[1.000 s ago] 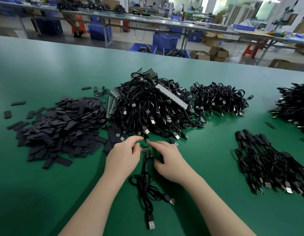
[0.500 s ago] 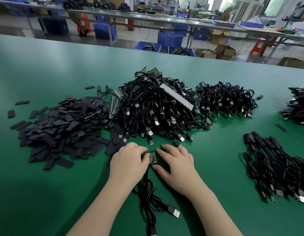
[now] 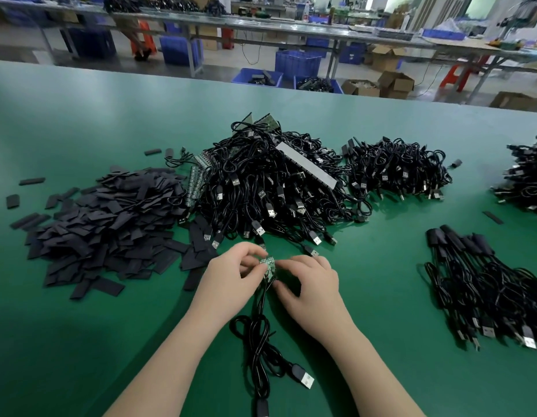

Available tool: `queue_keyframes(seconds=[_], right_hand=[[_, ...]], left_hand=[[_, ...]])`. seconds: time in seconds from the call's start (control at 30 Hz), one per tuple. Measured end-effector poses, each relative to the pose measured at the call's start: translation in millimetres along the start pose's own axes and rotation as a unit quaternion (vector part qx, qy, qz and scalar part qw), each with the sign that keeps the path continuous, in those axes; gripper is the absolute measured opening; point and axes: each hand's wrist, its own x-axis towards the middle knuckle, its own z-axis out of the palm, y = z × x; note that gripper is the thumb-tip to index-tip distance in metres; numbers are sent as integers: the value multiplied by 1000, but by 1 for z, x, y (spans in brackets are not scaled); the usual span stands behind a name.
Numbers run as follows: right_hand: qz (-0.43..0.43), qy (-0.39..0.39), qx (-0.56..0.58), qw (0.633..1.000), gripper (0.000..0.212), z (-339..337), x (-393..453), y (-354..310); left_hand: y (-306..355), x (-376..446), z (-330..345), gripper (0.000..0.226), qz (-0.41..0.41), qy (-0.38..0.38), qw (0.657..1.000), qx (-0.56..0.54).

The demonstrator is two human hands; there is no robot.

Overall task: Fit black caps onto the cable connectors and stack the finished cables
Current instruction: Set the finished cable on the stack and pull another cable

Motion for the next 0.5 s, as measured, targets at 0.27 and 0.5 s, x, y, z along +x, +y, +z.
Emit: queue_keyframes(seconds=[0.27,0.5], right_hand=[[118,100,369,916,11,-9,-2,-9],[137,95,412,896,8,-11,-3,-9]], left_hand=[[7,-4,5,35,39,-2,983,-177],[8,-3,7,33,19,-23,978,-205]])
